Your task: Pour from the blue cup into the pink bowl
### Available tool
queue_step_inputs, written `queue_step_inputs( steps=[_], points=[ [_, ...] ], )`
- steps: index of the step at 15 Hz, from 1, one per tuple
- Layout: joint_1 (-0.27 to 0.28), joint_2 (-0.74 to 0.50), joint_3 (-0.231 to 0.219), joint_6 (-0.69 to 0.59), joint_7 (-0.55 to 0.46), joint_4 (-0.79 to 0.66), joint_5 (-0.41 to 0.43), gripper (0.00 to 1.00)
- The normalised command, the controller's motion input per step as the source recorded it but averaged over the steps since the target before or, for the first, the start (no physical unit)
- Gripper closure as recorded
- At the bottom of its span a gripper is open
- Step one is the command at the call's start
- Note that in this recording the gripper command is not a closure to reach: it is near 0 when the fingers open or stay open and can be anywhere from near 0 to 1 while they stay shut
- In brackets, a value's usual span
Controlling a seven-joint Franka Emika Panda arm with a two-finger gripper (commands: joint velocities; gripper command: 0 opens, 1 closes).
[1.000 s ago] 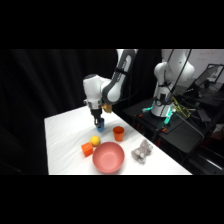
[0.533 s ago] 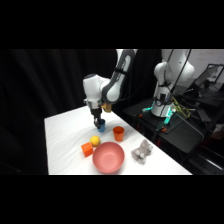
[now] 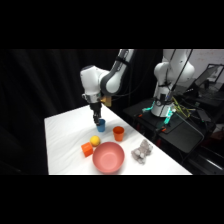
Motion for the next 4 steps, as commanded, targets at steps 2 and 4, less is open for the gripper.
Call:
queue_step_inputs(
  steps=[2, 4],
  points=[
    [0.088, -0.75, -0.078, -0.53, 0.32, -0.11, -0.394, 0.00],
    [0.006, -0.65, 0.003, -0.38, 0.21, -0.07, -0.343, 0.00]
  ],
)
